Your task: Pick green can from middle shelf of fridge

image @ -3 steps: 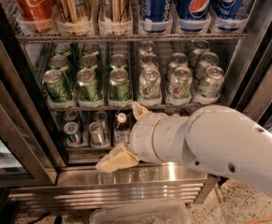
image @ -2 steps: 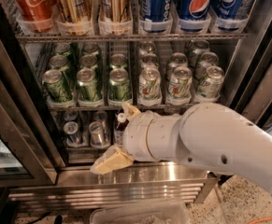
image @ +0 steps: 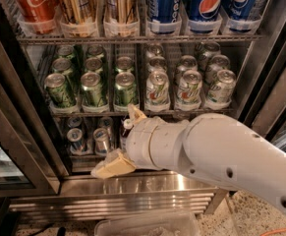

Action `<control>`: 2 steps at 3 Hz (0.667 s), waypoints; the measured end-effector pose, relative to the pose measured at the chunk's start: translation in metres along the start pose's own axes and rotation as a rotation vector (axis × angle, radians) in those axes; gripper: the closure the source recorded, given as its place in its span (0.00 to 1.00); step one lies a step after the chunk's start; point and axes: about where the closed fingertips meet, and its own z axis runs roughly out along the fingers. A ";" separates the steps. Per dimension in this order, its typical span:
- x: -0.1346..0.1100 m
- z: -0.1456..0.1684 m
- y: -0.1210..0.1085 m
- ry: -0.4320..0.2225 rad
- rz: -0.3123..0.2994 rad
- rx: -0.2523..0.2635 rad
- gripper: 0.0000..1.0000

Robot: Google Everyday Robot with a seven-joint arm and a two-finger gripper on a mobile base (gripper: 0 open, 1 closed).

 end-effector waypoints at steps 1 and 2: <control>-0.009 0.017 -0.008 -0.036 0.024 0.095 0.00; -0.019 0.029 -0.023 -0.066 0.046 0.196 0.00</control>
Offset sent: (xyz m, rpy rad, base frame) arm 0.0549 0.0263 0.0041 0.1344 -0.1772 -0.2751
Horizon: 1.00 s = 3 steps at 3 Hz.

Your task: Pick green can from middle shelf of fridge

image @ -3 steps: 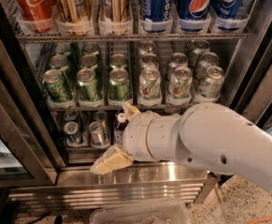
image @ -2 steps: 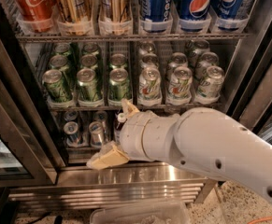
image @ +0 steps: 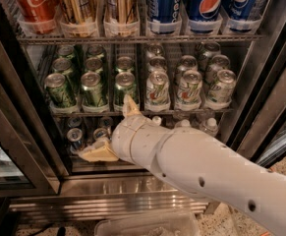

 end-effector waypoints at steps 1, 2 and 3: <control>-0.005 0.010 -0.007 -0.030 0.025 0.086 0.00; -0.012 0.015 -0.007 -0.055 0.045 0.163 0.00; -0.012 0.015 -0.007 -0.055 0.045 0.163 0.00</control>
Offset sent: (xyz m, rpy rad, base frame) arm 0.0138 0.0152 -0.0043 0.1177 -0.1025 -0.1965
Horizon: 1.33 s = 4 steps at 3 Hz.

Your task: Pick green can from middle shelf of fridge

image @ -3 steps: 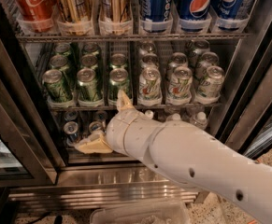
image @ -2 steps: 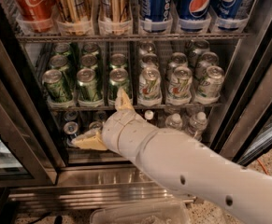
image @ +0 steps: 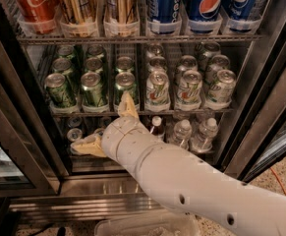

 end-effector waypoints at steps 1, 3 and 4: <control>-0.002 0.002 0.000 -0.017 0.014 0.045 0.00; -0.017 0.027 0.021 -0.130 0.031 0.148 0.00; -0.019 0.040 0.014 -0.158 0.028 0.235 0.00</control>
Offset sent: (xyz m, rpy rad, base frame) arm 0.0183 0.0173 0.0051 0.1456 -0.2252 -0.2213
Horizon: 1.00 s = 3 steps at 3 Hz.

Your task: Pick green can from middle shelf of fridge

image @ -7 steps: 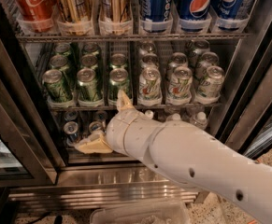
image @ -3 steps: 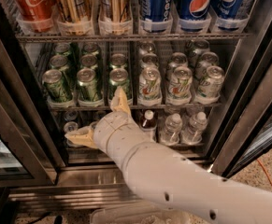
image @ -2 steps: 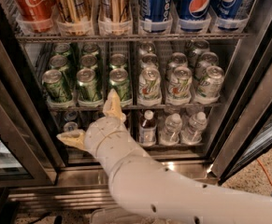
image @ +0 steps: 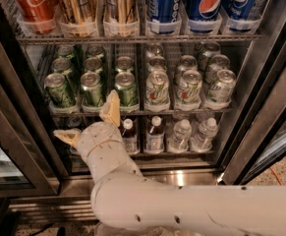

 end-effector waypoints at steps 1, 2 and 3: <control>0.000 0.010 -0.014 -0.014 -0.002 0.103 0.00; 0.002 0.015 -0.021 -0.012 0.009 0.166 0.05; 0.005 0.018 -0.023 -0.017 0.026 0.193 0.08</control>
Offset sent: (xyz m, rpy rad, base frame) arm 0.0298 -0.0176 0.0048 0.0555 -0.0821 -0.2220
